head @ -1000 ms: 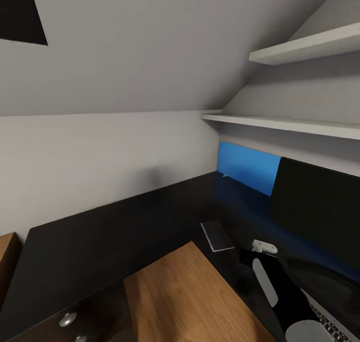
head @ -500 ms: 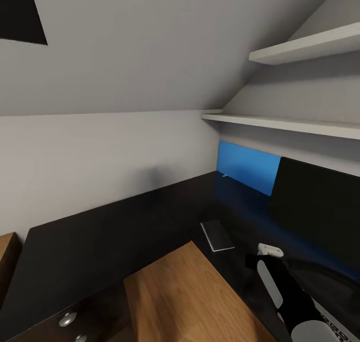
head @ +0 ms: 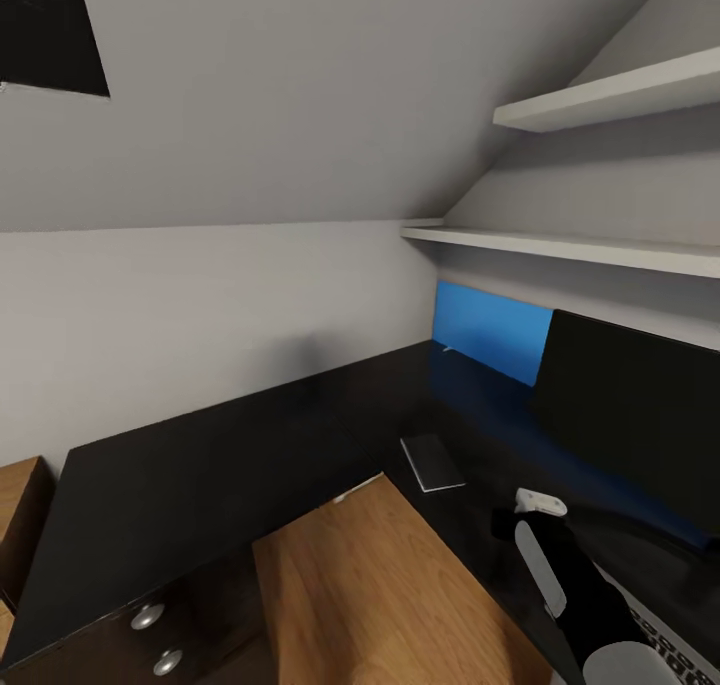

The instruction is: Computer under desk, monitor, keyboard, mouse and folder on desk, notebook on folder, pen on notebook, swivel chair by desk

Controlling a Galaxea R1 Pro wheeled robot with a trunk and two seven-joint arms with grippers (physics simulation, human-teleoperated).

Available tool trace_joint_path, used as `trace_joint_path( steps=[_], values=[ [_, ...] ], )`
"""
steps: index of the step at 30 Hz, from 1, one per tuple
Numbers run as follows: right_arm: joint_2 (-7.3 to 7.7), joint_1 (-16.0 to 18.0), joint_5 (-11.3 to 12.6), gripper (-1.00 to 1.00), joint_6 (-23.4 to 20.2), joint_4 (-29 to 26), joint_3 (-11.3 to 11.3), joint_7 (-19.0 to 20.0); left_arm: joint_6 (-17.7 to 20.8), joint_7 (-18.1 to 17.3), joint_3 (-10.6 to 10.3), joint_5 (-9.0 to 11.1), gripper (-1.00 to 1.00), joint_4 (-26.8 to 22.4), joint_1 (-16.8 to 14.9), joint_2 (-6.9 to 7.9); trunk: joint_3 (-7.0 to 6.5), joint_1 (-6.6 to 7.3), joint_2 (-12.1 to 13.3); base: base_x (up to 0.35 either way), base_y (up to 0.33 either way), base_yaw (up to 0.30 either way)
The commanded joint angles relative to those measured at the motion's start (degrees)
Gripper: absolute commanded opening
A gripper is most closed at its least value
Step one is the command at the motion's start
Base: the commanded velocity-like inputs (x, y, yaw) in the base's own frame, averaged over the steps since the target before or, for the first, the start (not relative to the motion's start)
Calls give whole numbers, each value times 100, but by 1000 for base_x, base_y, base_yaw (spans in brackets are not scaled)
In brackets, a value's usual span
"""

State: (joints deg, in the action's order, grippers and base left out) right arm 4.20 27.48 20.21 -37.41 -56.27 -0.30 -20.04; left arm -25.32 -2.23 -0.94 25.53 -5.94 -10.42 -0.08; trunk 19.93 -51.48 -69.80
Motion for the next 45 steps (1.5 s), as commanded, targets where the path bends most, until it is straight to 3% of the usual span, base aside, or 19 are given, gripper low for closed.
trace_joint_path(
  steps=[1, 12, 36, 45],
  values=[
    [2, 3, 70, -100, -10, -7, 4, -40, -18, -23, -11, 48, 100, 6, -4, 0, 7, 0, -4, -30, 0, 0],
    [98, 3, 84, -100, -24, -13, 5, -35, -20, -23, -12, 48, 100, 6, -2, 0, 7, 0, -4, -7, 0, 0],
    [73, 3, 141, -100, -21, -38, 32, -19, -17, -23, -17, 48, 100, 6, -4, 0, -5, 0, -4, 0, 0, -106],
    [74, 3, 122, -100, -21, -17, 39, 410, -23, -23, -17, 48, 100, 6, -3, 0, -5, 0, -4, 0, 63, -3]
  ],
)
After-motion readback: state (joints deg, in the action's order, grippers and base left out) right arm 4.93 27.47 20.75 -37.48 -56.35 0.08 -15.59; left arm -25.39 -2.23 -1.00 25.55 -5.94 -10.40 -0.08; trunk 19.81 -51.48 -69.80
